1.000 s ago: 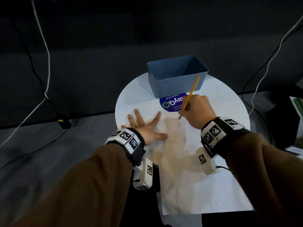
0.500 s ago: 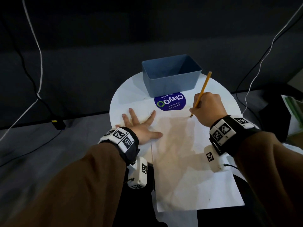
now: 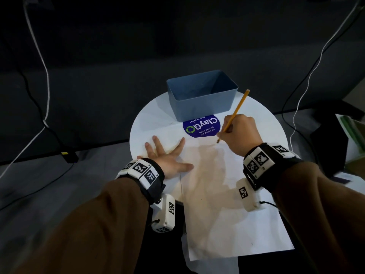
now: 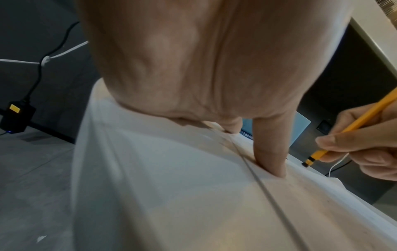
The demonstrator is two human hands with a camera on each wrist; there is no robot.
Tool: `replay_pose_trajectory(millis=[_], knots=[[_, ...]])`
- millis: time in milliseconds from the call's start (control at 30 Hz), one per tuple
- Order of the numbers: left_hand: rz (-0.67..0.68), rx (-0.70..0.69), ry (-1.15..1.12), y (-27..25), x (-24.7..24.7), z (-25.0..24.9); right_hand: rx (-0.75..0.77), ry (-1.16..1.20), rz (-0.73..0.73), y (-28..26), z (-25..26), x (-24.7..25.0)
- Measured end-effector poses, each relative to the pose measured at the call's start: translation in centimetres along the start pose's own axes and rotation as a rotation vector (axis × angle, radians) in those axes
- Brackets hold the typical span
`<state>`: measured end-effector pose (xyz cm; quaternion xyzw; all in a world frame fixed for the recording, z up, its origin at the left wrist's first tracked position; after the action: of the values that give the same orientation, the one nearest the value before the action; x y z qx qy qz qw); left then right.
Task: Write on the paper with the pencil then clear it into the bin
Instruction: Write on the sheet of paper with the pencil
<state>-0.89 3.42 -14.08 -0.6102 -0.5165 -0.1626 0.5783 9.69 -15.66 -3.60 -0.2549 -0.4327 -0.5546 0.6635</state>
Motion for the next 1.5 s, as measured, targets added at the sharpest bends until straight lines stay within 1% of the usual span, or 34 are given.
replay_pose_trajectory(millis=[100, 200, 267, 333, 433, 500, 667, 800, 867, 1000, 1067, 1167, 1233, 1367, 1500], knots=[[-0.001, 0.003, 0.007, 0.0, 0.0, 0.0, 0.015, 0.018, 0.021, -0.3, 0.1, -0.6], [0.000, 0.009, 0.014, 0.1, -0.1, 0.0, -0.062, -0.047, -0.007, 0.0, -1.8, 0.6], [0.000, 0.015, 0.013, 0.0, -0.2, 0.1, -0.081, -0.058, -0.023, 0.2, -2.3, 1.4], [0.003, 0.017, 0.017, 0.0, -0.1, 0.0, -0.044, -0.037, -0.019, 0.1, -1.4, 1.4], [0.003, 0.024, 0.014, -0.2, 0.1, -0.1, 0.031, 0.000, 0.029, -0.3, 0.6, -0.2], [0.001, 0.020, 0.011, -0.2, 0.2, -0.2, 0.040, -0.004, 0.039, -0.3, 0.8, -0.7], [0.007, 0.011, 0.006, -0.1, -0.1, 0.1, -0.050, -0.076, -0.018, 0.3, -1.6, 1.1], [0.005, 0.014, 0.003, -0.2, 0.1, -0.2, 0.007, 0.003, 0.023, 0.3, -0.2, -0.4], [0.003, 0.011, -0.006, -0.2, 0.1, -0.2, 0.000, 0.016, 0.027, 0.2, -0.4, -0.8], [0.004, 0.010, -0.001, 0.0, -0.1, 0.0, -0.084, -0.052, -0.014, 0.4, -2.3, 1.0], [0.004, 0.013, 0.004, 0.0, 0.0, -0.1, -0.066, -0.045, -0.003, 0.2, -1.8, 1.2], [0.005, 0.013, 0.000, -0.3, 0.1, -0.3, 0.002, 0.006, 0.040, 0.1, -0.1, -0.4], [0.005, 0.014, -0.004, -0.4, 0.2, -0.3, 0.004, 0.019, 0.049, 0.1, 0.1, -0.9], [0.007, 0.010, 0.002, -0.2, 0.1, -0.2, -0.007, -0.061, 0.053, 0.1, -0.8, 0.0], [0.011, 0.010, 0.004, -0.2, 0.0, -0.2, 0.018, -0.019, 0.086, 0.2, -0.2, -0.6]])
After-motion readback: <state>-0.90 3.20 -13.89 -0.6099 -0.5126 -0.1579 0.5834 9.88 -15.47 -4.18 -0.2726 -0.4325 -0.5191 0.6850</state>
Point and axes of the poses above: each hand's wrist, its own y-axis towards the middle knuckle, its own x-axis out of the back of the hand, z = x × y, the point moved 10 cm from there along y, towards the middle knuckle, and after that the axes turned 3 degrees about -z, right-handed, at the moved point
